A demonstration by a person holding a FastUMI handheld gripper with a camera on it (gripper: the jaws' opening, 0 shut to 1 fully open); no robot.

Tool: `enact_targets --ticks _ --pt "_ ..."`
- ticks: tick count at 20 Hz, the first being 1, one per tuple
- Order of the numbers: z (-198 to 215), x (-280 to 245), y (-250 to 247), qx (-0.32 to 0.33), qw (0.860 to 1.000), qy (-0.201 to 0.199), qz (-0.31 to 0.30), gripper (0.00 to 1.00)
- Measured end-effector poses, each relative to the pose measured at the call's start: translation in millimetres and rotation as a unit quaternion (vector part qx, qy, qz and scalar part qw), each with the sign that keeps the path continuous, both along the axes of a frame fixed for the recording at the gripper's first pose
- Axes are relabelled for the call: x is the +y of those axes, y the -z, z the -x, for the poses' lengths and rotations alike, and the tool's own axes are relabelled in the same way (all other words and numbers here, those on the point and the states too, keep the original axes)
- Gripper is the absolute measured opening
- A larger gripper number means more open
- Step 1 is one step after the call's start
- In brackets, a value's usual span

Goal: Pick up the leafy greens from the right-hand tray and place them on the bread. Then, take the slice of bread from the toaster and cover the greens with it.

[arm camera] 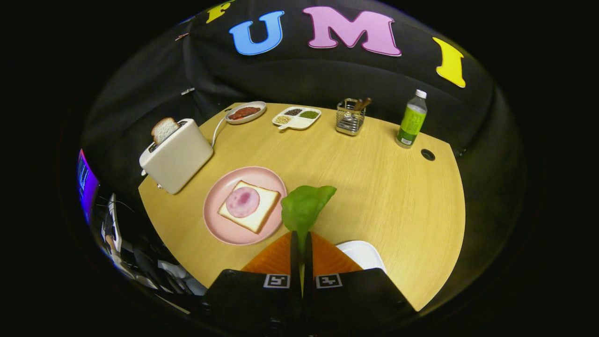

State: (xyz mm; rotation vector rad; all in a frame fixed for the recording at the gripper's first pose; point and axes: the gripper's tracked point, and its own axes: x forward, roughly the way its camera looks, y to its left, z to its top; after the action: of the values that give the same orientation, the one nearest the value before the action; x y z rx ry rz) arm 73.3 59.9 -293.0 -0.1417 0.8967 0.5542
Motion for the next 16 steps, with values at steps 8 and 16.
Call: enact_targets --ticks 8,16 --pt "-6.6 96.5 12.7 0.037 0.999 -0.017 -0.025 0.06" --pt "-20.0 134.3 61.3 0.073 0.997 -0.002 0.002 0.16"
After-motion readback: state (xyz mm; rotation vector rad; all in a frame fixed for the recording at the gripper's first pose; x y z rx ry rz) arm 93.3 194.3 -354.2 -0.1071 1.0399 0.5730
